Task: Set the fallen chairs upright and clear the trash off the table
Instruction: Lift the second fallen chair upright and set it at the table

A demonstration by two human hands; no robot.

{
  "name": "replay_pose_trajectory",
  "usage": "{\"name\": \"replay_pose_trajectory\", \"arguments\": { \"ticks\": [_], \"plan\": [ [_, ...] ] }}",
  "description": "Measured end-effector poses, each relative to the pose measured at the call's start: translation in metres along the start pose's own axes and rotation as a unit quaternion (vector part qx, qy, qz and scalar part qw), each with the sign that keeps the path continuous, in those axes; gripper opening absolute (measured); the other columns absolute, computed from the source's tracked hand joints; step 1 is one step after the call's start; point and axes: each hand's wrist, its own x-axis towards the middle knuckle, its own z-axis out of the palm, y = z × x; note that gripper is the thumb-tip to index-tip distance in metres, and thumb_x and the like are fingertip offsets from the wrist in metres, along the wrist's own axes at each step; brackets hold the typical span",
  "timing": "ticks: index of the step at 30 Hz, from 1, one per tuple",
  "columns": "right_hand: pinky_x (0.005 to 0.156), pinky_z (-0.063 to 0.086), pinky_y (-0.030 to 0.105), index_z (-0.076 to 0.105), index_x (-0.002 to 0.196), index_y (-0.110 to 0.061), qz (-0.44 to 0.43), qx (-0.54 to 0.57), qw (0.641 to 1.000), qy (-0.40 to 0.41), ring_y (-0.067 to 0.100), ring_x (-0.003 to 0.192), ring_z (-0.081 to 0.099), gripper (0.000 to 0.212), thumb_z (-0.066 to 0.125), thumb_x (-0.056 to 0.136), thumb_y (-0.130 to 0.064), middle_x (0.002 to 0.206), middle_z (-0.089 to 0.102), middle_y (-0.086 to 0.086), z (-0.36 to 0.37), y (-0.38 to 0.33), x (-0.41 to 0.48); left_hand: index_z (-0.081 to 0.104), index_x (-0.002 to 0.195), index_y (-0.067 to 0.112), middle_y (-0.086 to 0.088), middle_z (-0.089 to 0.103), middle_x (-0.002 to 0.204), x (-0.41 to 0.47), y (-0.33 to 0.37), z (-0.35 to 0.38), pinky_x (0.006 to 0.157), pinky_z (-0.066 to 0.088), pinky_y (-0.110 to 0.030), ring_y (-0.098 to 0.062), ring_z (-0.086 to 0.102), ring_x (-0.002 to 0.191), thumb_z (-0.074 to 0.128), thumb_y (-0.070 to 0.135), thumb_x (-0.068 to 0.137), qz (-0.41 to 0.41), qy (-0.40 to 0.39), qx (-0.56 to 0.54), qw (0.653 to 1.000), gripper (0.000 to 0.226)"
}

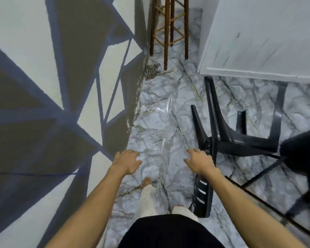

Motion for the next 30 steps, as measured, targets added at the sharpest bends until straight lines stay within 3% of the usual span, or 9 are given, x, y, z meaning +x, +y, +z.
{"name": "replay_pose_trajectory", "arguments": {
  "ticks": [6,12,22,30],
  "plan": [
    [0.101,0.04,0.051,0.043,0.141,-0.023,0.119,0.114,0.985,0.054,0.034,0.13,0.045,0.051,0.043,0.096,-0.047,0.146,0.044,0.008,-0.011,0.001,0.008,0.042,0.145,0.024,-0.004,0.041,0.153,0.082,0.0,-0.075,0.108,0.033,-0.046,-0.029,0.042,0.137,0.035,0.049,0.099,0.131,-0.023,0.107,0.985,0.052],
    [0.099,0.045,0.046,0.045,0.14,-0.021,0.227,0.234,0.94,0.106,0.035,0.127,0.047,0.05,0.041,0.097,-0.047,0.142,0.048,0.012,-0.004,0.027,-0.002,0.045,0.143,0.024,-0.007,0.043,0.151,0.136,0.058,-0.129,0.109,0.035,-0.046,-0.031,0.044,0.133,0.034,0.046,0.099,0.233,-0.035,0.22,0.946,0.051],
    [0.096,0.044,0.044,0.055,0.125,-0.024,0.363,0.412,0.822,0.151,0.032,0.119,0.052,0.039,0.045,0.095,-0.047,0.129,0.056,0.008,0.055,0.067,-0.039,0.036,0.15,0.024,-0.003,0.034,0.157,0.167,0.215,-0.143,0.115,0.027,-0.047,-0.029,0.036,0.141,0.035,0.045,0.1,0.394,-0.033,0.351,0.849,0.054],
    [0.094,0.047,0.043,0.056,0.128,-0.021,0.429,0.535,0.705,0.184,0.032,0.116,0.054,0.043,0.048,0.095,-0.047,0.126,0.058,0.008,0.113,0.061,-0.064,0.036,0.15,0.022,-0.005,0.034,0.157,0.158,0.306,-0.107,0.114,0.027,-0.043,-0.028,0.036,0.141,0.037,0.044,0.1,0.484,-0.057,0.469,0.736,0.055]
  ]
}}
